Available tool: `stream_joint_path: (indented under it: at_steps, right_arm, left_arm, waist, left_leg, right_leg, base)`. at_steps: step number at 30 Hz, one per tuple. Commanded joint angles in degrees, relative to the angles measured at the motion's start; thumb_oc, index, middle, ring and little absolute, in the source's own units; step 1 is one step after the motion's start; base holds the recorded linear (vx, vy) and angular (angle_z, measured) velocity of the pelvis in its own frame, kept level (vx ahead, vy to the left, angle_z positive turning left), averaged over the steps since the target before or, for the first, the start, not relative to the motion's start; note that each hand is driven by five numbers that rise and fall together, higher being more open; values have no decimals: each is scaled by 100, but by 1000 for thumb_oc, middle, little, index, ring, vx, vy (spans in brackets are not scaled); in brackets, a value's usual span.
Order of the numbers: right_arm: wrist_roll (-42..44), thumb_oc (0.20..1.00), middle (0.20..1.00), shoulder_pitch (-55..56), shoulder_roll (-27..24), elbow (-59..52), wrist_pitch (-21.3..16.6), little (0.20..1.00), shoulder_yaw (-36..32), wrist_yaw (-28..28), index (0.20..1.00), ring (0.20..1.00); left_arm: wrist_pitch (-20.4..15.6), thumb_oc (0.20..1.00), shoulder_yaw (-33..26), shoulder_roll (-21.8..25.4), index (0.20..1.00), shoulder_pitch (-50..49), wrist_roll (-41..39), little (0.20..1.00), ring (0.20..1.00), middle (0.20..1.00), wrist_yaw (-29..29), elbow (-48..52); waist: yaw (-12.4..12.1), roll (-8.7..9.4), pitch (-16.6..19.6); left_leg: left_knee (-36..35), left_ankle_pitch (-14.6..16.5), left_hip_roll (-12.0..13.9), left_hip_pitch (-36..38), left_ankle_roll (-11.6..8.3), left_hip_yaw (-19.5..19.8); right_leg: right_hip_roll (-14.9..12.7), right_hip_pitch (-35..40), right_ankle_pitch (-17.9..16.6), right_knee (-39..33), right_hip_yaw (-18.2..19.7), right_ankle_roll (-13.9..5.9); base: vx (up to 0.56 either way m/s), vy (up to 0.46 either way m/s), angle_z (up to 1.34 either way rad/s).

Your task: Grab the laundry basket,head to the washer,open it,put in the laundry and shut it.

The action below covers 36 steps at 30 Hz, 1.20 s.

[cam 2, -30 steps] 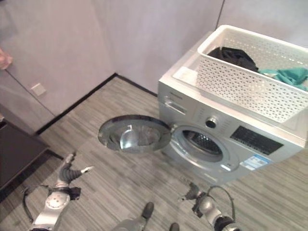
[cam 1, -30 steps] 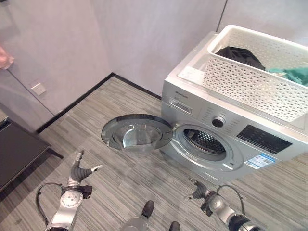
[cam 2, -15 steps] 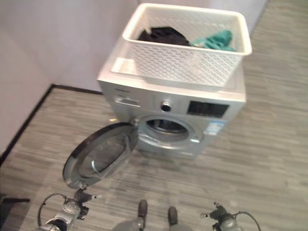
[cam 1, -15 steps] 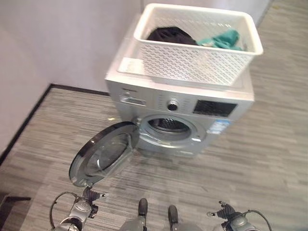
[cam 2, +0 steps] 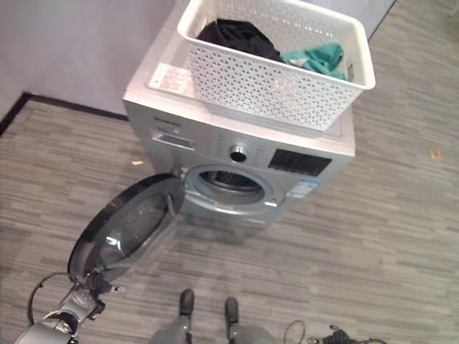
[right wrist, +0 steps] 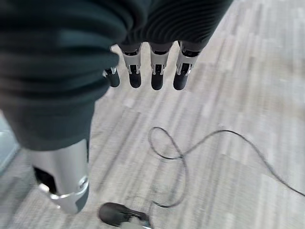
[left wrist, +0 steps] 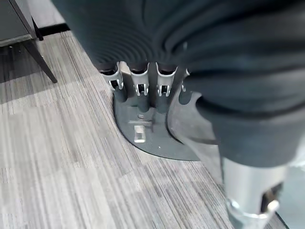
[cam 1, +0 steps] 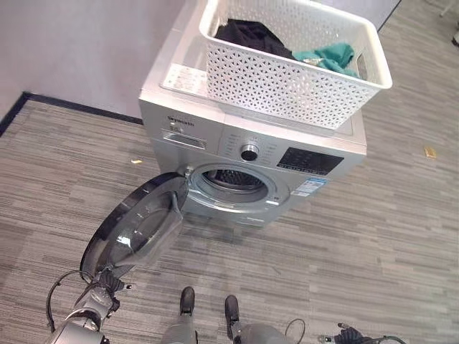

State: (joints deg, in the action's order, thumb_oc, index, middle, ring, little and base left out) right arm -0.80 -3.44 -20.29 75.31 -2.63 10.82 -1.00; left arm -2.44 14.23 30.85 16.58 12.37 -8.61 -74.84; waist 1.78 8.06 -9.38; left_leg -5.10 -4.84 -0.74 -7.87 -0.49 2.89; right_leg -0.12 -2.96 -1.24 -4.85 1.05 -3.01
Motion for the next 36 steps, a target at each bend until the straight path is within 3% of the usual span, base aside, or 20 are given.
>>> stream_joint_path:
  at_steps: [1, 12, 17, 22, 28, 36]
  right_arm:
    - [132, 1000, 1000, 171, -19, -12, -31, 1000, 154, -15, 1000, 1000]
    - [10, 1000, 1000, 177, -51, -397, -88, 1000, 297, 27, 1000, 1000]
    - [226, 1000, 1000, 382, -152, -62, -41, 1000, -224, -33, 1000, 1000]
    - [549, 1000, 1000, 368, -208, 138, -59, 1000, -566, -120, 1000, 1000]
    - [450, 1000, 1000, 497, -12, 254, 2, 1000, -449, -13, 1000, 1000]
    - [423, 1000, 1000, 585, 86, 282, 28, 1000, -399, 21, 1000, 1000]
  left_arm:
    - [-7, 1000, -81, 154, 1000, -9, 171, 1000, 1000, 1000, -85, -201]
    - [-80, 1000, -307, -232, 1000, -533, 2, 1000, 1000, 1000, -86, -218]
    - [-220, 1000, -596, -738, 1000, -989, -610, 1000, 1000, 1000, -1, 9]
    - [-240, 1000, -470, -1204, 1000, -1272, -762, 1000, 1000, 1000, 194, -56]
    - [-156, 1000, -495, -1489, 1000, -1551, -640, 1000, 1000, 1000, 431, -520]
    - [-138, 1000, -575, -1496, 1000, -1685, -615, 1000, 1000, 1000, 451, -618]
  waist:
    - [-100, 41, 339]
    - [-165, -152, 667]
    - [-188, -431, 906]
    - [-173, -628, 1027]
    - [-197, -660, 1139]
    - [-238, -653, 1154]
  left_leg:
    - [10, 442, -127, 105, 79, 290]
    - [10, 542, -63, 515, 37, 312]
    - [10, 622, -61, 793, 35, 386]
    - [10, 662, -51, 999, 30, 425]
    - [37, 744, -51, 1267, 40, 420]
    - [20, 731, -20, 1321, 30, 426]
  right_leg:
    - [-452, -596, -452, -15, 185, -555]
    - [-395, -178, -280, -15, 157, -461]
    - [-424, 143, -139, -15, 75, -415]
    - [-423, 340, -57, -15, 40, -377]
    - [-432, 626, 32, -15, 71, -336]
    - [-422, 691, 64, -15, 62, -324]
  base:
    - [26, -39, 3]
    - [41, -33, 0]
    - [86, -23, 4]
    - [76, -12, 5]
    - [59, -21, 2]
    - [-11, -3, 0]
